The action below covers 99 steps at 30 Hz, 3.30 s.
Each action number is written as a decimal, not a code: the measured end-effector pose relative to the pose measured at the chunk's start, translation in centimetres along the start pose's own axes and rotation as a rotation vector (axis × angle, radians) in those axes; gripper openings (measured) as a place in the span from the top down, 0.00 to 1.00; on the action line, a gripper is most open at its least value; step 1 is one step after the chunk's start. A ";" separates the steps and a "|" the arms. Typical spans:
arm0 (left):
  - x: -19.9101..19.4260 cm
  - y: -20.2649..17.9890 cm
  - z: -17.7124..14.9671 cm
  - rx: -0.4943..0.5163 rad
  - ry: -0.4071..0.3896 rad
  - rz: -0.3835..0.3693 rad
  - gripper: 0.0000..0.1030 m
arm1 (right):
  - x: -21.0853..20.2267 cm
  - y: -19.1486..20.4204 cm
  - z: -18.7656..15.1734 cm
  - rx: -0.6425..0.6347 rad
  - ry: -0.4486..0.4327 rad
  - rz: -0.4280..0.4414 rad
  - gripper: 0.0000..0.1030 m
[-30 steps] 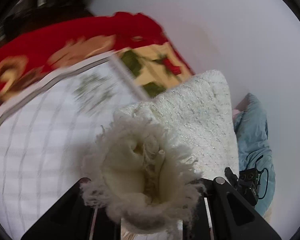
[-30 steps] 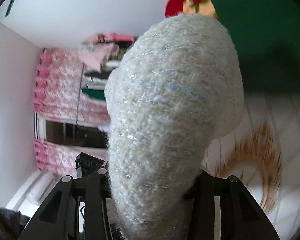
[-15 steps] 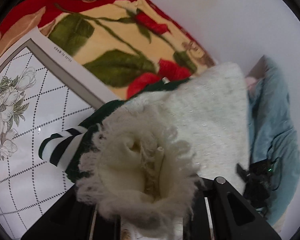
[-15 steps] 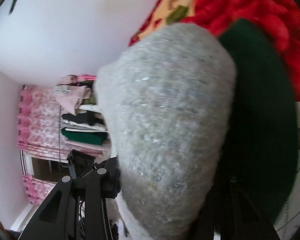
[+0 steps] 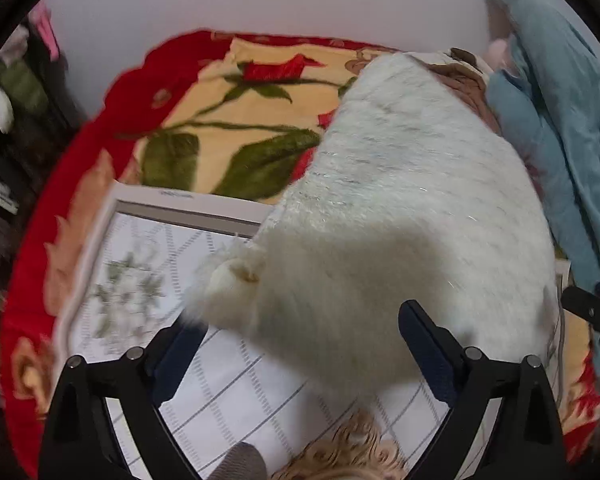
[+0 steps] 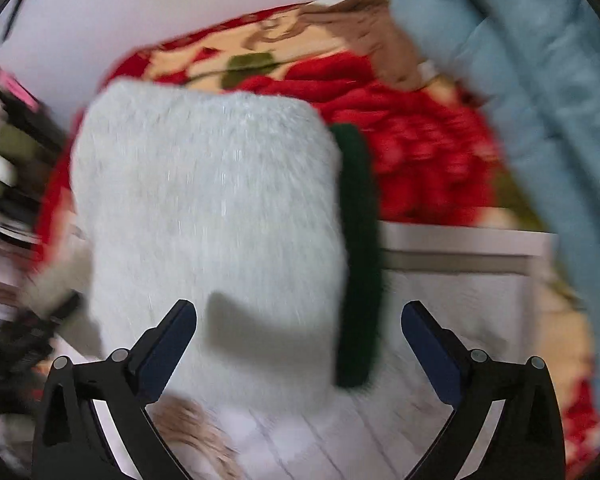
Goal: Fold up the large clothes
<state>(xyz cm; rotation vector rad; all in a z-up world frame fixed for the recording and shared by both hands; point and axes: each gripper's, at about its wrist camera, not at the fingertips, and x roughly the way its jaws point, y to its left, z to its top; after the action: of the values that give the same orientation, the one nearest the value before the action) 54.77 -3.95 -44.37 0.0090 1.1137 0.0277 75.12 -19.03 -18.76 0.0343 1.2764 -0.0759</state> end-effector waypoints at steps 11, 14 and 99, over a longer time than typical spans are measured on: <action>-21.0 0.7 -5.8 0.035 -0.133 0.008 0.01 | -21.0 3.6 -13.9 0.075 -0.205 -0.186 0.00; -27.2 1.1 -7.4 0.040 -0.172 0.000 0.01 | -29.0 5.1 -17.4 0.086 -0.261 -0.195 0.00; -60.6 3.1 -17.2 0.024 -0.371 0.025 0.01 | -72.7 9.8 -37.4 0.029 -0.527 -0.115 0.00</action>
<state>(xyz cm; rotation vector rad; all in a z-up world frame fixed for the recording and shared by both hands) 12.54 -2.57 2.42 0.0480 0.7431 0.0332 19.25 -3.96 39.78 -0.0330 0.7498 -0.1896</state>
